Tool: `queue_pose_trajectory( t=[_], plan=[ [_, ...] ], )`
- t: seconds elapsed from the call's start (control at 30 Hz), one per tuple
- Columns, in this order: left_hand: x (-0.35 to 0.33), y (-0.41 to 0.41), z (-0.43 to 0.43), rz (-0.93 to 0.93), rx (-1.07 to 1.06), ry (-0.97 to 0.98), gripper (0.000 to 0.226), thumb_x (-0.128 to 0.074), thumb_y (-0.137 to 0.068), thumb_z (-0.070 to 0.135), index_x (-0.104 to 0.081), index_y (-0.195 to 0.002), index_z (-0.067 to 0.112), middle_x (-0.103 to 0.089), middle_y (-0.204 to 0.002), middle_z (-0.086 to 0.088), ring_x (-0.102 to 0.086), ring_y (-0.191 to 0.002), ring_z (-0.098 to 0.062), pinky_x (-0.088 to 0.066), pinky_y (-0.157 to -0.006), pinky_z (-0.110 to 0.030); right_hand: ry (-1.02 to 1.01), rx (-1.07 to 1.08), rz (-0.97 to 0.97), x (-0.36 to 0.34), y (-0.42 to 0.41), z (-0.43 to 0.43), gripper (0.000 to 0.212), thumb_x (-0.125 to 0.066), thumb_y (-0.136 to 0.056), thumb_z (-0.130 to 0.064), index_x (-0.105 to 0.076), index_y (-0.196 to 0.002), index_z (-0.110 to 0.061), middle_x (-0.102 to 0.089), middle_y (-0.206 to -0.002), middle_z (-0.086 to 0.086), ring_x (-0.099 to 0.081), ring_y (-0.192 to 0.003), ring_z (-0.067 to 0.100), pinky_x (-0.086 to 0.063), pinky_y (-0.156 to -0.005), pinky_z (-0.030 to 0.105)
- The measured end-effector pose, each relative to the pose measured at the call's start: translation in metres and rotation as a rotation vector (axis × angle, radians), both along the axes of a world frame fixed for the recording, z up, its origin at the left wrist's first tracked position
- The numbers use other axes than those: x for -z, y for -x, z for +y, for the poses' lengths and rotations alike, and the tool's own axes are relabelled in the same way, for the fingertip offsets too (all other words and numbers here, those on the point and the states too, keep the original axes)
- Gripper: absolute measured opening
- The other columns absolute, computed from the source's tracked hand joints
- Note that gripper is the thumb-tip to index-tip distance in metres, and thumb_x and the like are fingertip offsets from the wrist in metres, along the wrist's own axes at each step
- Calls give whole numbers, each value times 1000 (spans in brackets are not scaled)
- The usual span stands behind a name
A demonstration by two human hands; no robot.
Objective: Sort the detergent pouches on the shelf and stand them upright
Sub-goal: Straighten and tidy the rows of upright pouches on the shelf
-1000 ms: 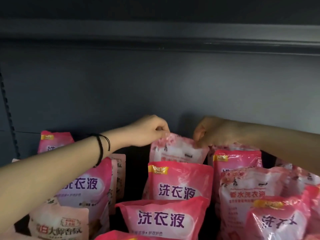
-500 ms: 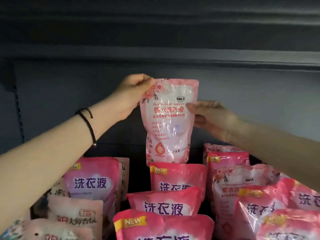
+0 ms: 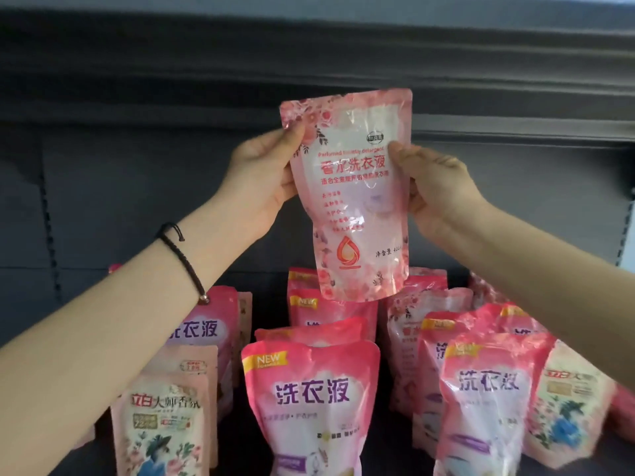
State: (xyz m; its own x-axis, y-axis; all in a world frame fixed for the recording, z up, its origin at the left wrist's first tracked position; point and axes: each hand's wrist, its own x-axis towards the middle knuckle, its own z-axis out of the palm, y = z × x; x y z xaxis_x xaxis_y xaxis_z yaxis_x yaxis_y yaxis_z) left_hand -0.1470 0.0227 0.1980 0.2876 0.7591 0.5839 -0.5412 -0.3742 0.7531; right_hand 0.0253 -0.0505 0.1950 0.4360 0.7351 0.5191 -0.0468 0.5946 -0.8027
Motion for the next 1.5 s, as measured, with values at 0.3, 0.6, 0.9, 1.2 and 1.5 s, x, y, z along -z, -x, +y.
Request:
queue_pose_trajectory(
  t=[0.3, 0.6, 0.9, 1.2, 1.5],
  plan=[
    [18, -38, -66, -27, 1, -53, 19, -56, -96, 23, -69, -99, 11, -75, -94, -2, -72, -75, -12, -55, -60, -25, 25, -14, 15, 17, -35, -70, 12, -65, -89, -16, -71, -94, -6, -76, -93, 9, -74, -84, 21, -61, -69, 36],
    [36, -101, -132, -20, 33, -76, 23, -56, -96, 25, -69, -106, 9, -74, -102, -6, -71, -85, -16, -59, -71, -30, 30, 23, 9, 43, -95, -146, 14, -64, -90, -20, -71, -91, -8, -76, -92, 9, -74, -83, 22, -60, -64, 35],
    [58, -172, -191, -42, 0, -8, 29, -55, -96, 30, -67, -113, 10, -74, -106, -4, -71, -95, -18, -59, -80, -33, 14, -46, -74, 67, -170, -199, 23, -61, -91, -25, -79, -81, -14, -76, -93, 7, -74, -83, 23, -59, -63, 35],
    [139, -246, -205, 29, 17, 193, 24, -57, -92, 42, -70, -98, 24, -76, -97, 3, -72, -90, -15, -56, -79, -35, 118, -54, 166, 147, -217, -211, 17, -57, -94, -19, -64, -85, -5, -75, -88, 10, -73, -79, 24, -58, -62, 33],
    [197, -287, -192, 130, -179, 122, 23, -48, -97, 43, -65, -95, 28, -74, -89, 14, -70, -81, -1, -51, -60, -11, 223, -46, 166, 210, -246, -187, 33, -47, -99, -15, -45, -118, 11, -60, -104, 19, -57, -95, 29, -47, -97, 53]
  ],
)
